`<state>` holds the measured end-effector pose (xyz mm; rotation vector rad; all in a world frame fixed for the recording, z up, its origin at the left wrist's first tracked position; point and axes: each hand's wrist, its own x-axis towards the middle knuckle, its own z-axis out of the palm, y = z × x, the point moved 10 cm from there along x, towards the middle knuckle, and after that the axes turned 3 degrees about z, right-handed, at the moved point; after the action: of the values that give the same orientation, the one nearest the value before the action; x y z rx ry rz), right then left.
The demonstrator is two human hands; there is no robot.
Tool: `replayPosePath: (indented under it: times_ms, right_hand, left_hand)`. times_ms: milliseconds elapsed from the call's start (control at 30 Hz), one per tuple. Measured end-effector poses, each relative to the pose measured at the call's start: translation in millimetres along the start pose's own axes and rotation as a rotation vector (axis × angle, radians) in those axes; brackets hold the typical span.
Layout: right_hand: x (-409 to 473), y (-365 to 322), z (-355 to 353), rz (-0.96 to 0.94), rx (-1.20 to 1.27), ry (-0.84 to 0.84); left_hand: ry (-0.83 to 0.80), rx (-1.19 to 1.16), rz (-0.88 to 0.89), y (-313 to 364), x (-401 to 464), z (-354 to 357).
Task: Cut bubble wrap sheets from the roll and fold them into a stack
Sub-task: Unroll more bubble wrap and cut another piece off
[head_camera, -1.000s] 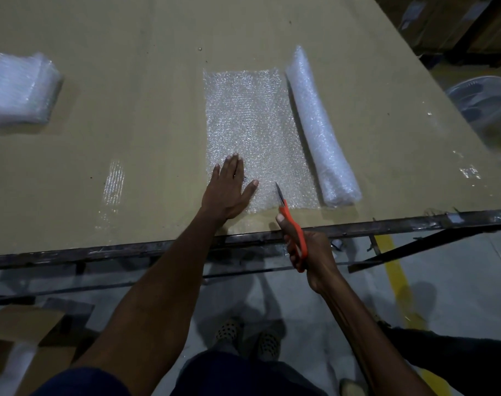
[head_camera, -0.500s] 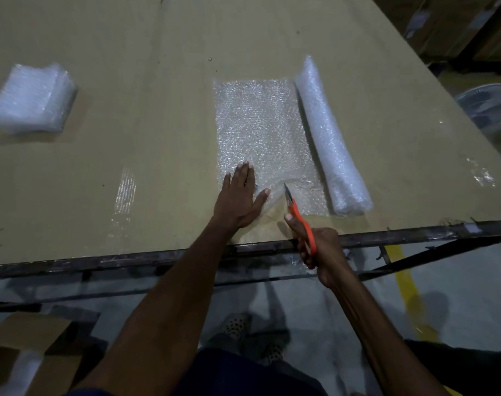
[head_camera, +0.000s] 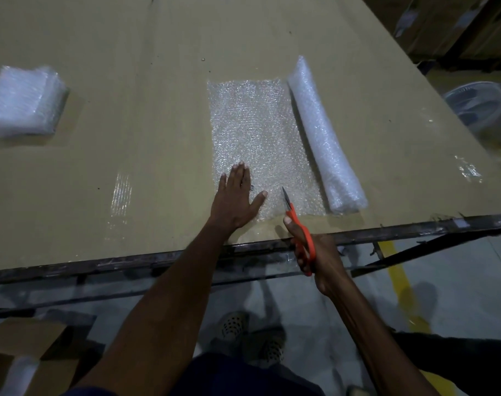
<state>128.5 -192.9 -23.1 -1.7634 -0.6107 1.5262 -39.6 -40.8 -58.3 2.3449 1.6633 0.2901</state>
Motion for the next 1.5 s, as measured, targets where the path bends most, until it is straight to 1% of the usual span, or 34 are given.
replayPosePath:
  times_ms: [300,533,933,1067,1500]
  right_hand:
    - [4.5,-1.7,-1.7,-0.021,-0.004,0.01]
    - [8.6,-7.2,4.5,0.011,0.016,0.039]
    - [18.1,-17.2,4.2,-0.042,-0.024,0.022]
    - [20.1,-12.6,0.4,-0.037,-0.039,0.037]
    - [25.3,-24.2,7.9,-0.038,-0.045,0.002]
  left_hand:
    - [0.01,0.0,0.016,0.4,0.5,-1.5]
    - [0.008,0.01,0.024,1.7,-0.5,-1.8]
    - [0.011,0.007,0.016,1.3,-0.5,-2.9]
    - [0.016,-0.001,0.014,1.7,-0.8,-3.4]
    - [0.018,0.0,0.013,2.8,-1.8,-4.6]
